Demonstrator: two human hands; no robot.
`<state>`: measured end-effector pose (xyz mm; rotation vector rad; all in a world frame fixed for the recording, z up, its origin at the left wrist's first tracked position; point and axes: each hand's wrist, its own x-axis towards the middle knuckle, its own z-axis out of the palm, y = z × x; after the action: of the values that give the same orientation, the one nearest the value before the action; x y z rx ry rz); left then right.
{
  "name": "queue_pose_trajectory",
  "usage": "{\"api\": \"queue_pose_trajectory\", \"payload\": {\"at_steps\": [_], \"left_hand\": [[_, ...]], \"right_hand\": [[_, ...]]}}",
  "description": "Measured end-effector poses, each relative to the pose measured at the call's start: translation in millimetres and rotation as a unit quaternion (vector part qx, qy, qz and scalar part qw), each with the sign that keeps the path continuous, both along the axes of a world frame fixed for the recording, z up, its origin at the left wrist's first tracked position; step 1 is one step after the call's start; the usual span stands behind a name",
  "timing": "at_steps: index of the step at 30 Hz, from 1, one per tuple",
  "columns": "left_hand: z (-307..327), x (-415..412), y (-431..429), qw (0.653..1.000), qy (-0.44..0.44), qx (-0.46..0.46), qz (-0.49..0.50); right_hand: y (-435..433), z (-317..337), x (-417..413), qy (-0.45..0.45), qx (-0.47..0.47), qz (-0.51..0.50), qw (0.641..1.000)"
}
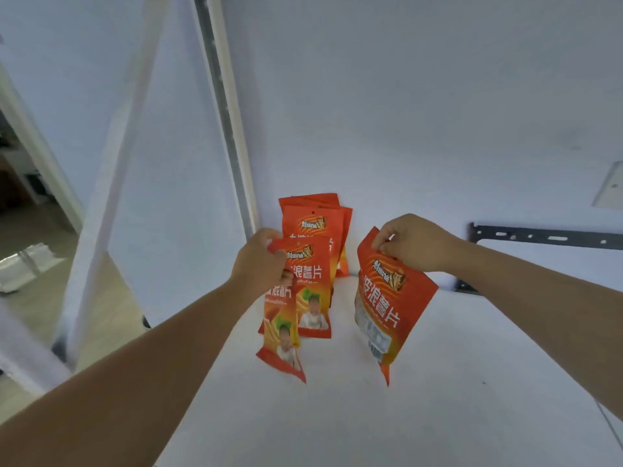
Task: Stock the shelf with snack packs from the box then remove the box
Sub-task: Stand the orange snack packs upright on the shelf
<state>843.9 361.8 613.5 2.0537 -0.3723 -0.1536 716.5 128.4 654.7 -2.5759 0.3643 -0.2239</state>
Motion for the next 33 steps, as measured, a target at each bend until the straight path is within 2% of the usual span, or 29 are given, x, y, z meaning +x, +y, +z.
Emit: {"api": "queue_pose_trajectory", "payload": {"at_steps": [2,4,6,8,10,12,17,20,23,25,27,30,33], "left_hand": [[-5.7,15.6,-15.8,0.999,-0.005,0.024,-0.046],[-12.5,30.6,-30.5,0.992,-0.031,0.062,-0.104],[-16.8,47.1,-42.9,0.978,-0.071,0.114,-0.157],[-19.5,64.0,-51.6,0.968,-0.067,0.137,-0.198],[-20.7,75.6,-57.6,0.957,-0.062,0.143,-0.243],[-19.2,82.5,-62.1,0.949,-0.056,0.127,-0.284],[-15.4,104.9,-62.3,0.947,0.044,0.067,-0.313],[-13.8,112.0,-53.0,0.955,0.077,0.051,-0.281],[-11.0,117.0,-43.5,0.974,0.092,-0.047,-0.199],[-9.0,117.1,-33.2,0.984,0.060,-0.110,-0.125],[-12.1,111.0,-18.5,0.989,-0.007,-0.134,-0.055],[-38.8,87.8,3.9,0.988,-0.110,-0.112,-0.005],[-92.8,55.3,28.9,0.990,-0.142,-0.010,0.005]], "right_hand": [[2.5,-4.7,3.2,0.013,0.040,-0.024,0.999],[4.5,-7.1,4.4,0.036,0.125,-0.034,0.991],[8.3,-3.4,3.1,0.080,0.239,-0.027,0.967],[13.2,1.2,4.2,0.135,0.320,0.012,0.938],[20.3,2.7,10.0,0.163,0.329,0.057,0.928],[29.2,-0.8,21.5,0.149,0.301,0.063,0.940],[51.9,-17.9,66.2,0.039,0.236,-0.028,0.971],[60.1,-30.5,88.6,0.043,0.176,-0.048,0.982],[64.6,-43.3,105.8,0.051,0.150,-0.071,0.985],[65.5,-50.4,114.9,0.061,0.140,-0.078,0.985],[65.0,-55.3,123.0,0.072,0.130,-0.079,0.986],[65.0,-60.1,133.5,0.074,0.119,-0.073,0.987],[67.9,-65.0,141.4,0.067,0.120,-0.061,0.989]]}}
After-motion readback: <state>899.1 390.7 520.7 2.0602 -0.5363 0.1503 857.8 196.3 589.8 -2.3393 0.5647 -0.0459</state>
